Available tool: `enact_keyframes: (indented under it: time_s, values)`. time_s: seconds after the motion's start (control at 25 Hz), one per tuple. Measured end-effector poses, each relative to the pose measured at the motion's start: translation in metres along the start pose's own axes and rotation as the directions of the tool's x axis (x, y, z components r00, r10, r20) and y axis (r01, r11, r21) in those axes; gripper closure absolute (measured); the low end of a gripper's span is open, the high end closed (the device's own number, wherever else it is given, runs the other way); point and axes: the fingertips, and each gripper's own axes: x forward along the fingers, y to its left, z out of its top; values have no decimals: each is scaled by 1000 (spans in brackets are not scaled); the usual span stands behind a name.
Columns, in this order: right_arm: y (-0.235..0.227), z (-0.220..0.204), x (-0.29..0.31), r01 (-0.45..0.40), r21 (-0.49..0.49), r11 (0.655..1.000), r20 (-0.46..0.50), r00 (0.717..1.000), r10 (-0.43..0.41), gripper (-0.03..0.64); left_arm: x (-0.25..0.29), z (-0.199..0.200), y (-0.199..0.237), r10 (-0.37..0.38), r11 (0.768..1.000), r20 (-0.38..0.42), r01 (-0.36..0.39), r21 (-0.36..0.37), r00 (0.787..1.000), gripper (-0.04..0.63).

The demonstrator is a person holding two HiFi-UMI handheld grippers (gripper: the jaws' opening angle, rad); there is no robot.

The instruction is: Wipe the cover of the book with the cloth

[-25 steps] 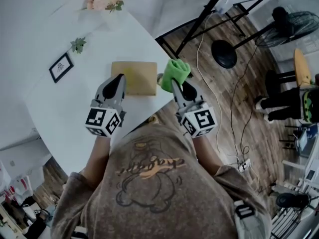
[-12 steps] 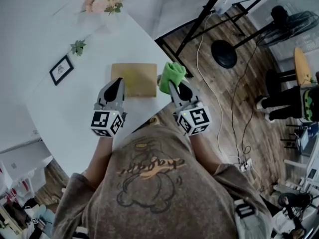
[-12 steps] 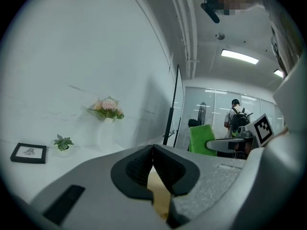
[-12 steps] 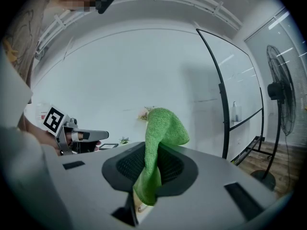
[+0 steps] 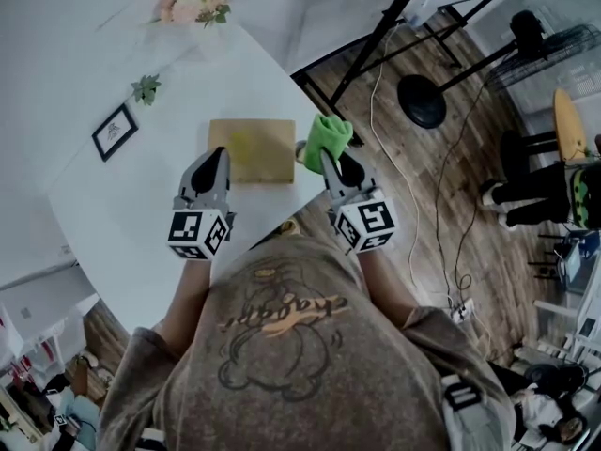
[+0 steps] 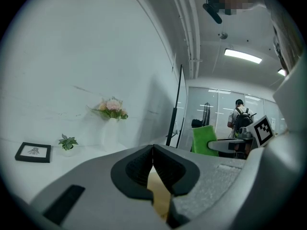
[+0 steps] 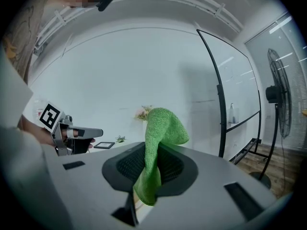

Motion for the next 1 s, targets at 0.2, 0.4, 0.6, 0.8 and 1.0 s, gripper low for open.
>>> enact_keyframes:
  time_s: [0.2,0.4,0.6,0.8,1.0]
  values:
    - [-4,0,1,9,15,1000,1,1000,-9,554,1,-3,0,-1,1000,-7,1,-4,1000,591]
    - [-7,0,0,1,17,1000,-3,1000,-1,554,0,-4,-2,3,1000,-14,-3,-8,1000,591]
    - [-5,2,1,-28,9,1000,-11,1000,28,554,-2,-7,-2,12,1000,-21,-12,-9,1000,591]
    - [-3,5,3,-62,-5,998,-24,998,62,554,-3,-8,0,25,1000,-24,-25,-12,999,591]
    - [-3,7,8,-81,-18,997,-22,996,81,554,-2,-9,2,35,999,-25,-35,-19,999,591]
